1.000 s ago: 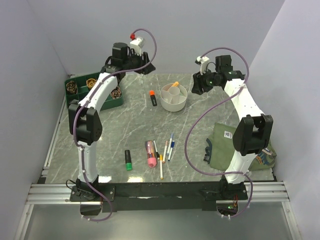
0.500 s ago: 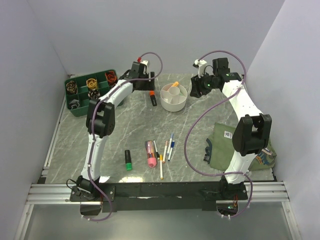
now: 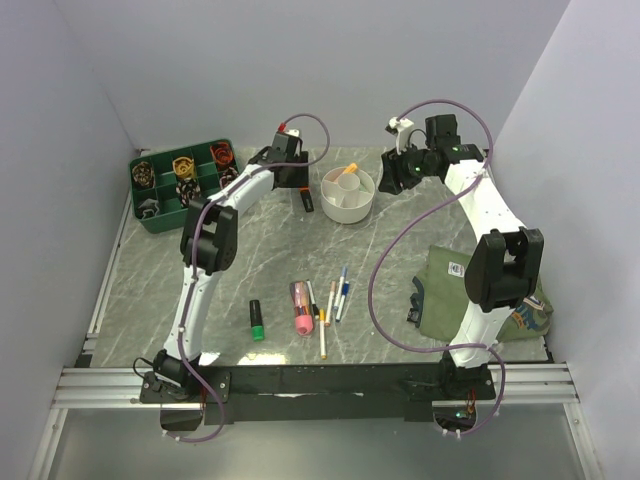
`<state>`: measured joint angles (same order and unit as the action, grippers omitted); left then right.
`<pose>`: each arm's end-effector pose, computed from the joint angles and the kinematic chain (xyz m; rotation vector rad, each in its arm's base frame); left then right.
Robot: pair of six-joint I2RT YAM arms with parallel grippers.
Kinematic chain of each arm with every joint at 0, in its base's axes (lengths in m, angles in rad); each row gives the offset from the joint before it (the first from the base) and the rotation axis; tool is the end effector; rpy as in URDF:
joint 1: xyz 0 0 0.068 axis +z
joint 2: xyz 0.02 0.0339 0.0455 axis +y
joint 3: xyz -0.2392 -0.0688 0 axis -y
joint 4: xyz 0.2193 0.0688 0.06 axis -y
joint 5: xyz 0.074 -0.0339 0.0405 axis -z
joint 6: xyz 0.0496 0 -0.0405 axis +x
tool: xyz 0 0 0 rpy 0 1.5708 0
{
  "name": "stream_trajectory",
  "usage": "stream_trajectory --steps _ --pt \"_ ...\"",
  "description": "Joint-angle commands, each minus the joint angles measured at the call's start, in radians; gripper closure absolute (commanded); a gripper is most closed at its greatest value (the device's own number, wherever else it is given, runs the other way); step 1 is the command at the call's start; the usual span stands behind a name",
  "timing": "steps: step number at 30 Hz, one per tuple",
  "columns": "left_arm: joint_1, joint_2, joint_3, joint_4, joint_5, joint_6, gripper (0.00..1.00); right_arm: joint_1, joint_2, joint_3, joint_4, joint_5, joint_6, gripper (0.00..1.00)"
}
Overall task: Sort the stationery into containers
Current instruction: Pick up the pen from the center of the board.
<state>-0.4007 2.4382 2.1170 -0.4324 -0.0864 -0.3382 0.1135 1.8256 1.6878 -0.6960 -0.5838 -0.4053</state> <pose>0.4800 -0.1987 0.1715 0.0293 2.3365 -0.2711 0.3777 0.0706 0.2888 -0.8409 2.1368 0.5501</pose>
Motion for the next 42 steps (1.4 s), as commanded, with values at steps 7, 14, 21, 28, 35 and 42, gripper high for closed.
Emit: stream_trajectory --steps 7,14,21,28,35,42 --pt "-0.004 0.074 0.078 -0.023 0.023 -0.024 0.34 -0.003 -0.014 0.047 0.02 -0.036 0.019 0.41" --pt "-0.004 0.087 0.052 -0.049 0.033 -0.03 0.35 -0.014 -0.022 0.026 0.03 -0.033 0.023 0.41" --pt "-0.006 0.082 0.008 -0.091 0.074 -0.065 0.45 -0.02 -0.028 0.036 0.024 -0.03 0.017 0.41" --pt "-0.006 0.067 -0.035 -0.104 0.077 -0.065 0.6 -0.023 -0.057 -0.013 0.043 -0.031 0.039 0.42" --pt "-0.007 0.027 -0.114 -0.117 0.094 -0.068 0.45 -0.023 -0.06 -0.01 0.03 -0.034 0.042 0.41" --pt "-0.007 -0.002 -0.189 -0.121 0.125 -0.065 0.56 -0.021 -0.058 -0.011 0.041 -0.039 0.06 0.41"
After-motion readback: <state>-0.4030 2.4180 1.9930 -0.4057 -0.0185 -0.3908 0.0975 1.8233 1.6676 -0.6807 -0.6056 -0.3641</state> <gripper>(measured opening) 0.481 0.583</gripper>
